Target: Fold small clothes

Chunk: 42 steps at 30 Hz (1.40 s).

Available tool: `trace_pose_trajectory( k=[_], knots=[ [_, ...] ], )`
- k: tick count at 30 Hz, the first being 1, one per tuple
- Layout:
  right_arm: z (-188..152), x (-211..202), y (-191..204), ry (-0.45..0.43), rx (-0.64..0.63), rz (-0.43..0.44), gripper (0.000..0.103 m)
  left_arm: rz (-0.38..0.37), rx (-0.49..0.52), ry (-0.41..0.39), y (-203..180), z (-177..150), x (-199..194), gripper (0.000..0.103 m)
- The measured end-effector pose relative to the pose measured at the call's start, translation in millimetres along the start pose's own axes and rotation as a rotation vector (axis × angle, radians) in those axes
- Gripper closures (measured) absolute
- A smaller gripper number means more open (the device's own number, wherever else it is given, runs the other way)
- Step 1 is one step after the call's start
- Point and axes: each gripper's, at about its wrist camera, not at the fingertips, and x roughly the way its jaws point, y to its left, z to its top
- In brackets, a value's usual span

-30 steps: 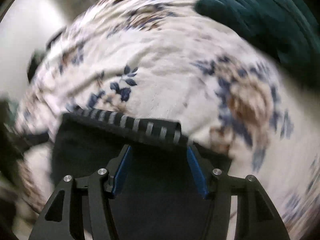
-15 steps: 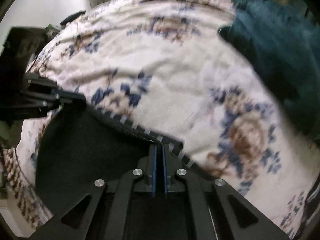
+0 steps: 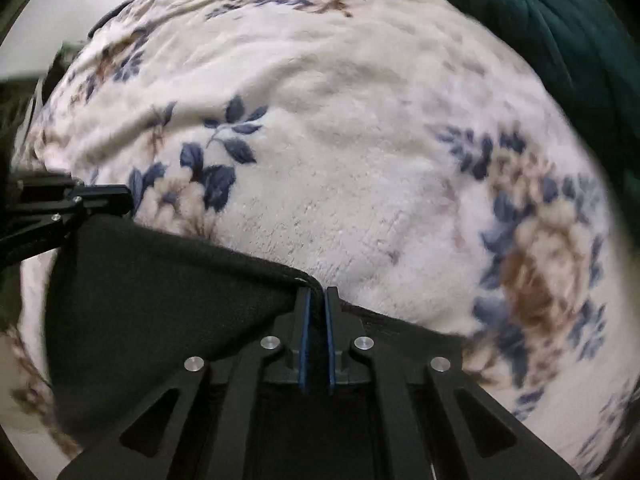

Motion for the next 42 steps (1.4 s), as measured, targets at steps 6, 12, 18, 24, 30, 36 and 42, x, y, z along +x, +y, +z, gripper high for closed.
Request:
trace_pose_trajectory(
  k=[6, 12, 18, 24, 30, 36, 42],
  knots=[
    [-39, -69, -90, -0.098, 0.330, 0.123, 0.041, -0.166, -0.293, -0.133, 42, -37, -58, 0.035],
    [-121, -31, -146, 0.057, 0.529, 0.346, 0.036, -0.364, -0.547, -0.083, 62, -107, -39, 0.034],
    [-166, 33, -138, 0.067, 0.609, 0.672, 0.031, -0.548, -0.538, 0.014, 33, -130, 2, 0.034],
    [-152, 48, -102, 0.047, 0.506, 0.771, 0.032, -0.477, -0.420, -0.015, 6, -115, 0, 0.050],
    [-141, 36, -71, 0.029, 0.475, 0.662, 0.082, -0.416, -0.329, -0.069, -7, -95, -25, 0.080],
    [-122, -1, -65, -0.073, 0.479, 0.659, 0.083, -0.401, -0.265, -0.095, -2, -47, -40, 0.080],
    [-59, -23, -65, -0.159, 0.465, 0.651, 0.083, -0.370, -0.160, -0.136, 2, 33, -50, 0.080]
  ],
)
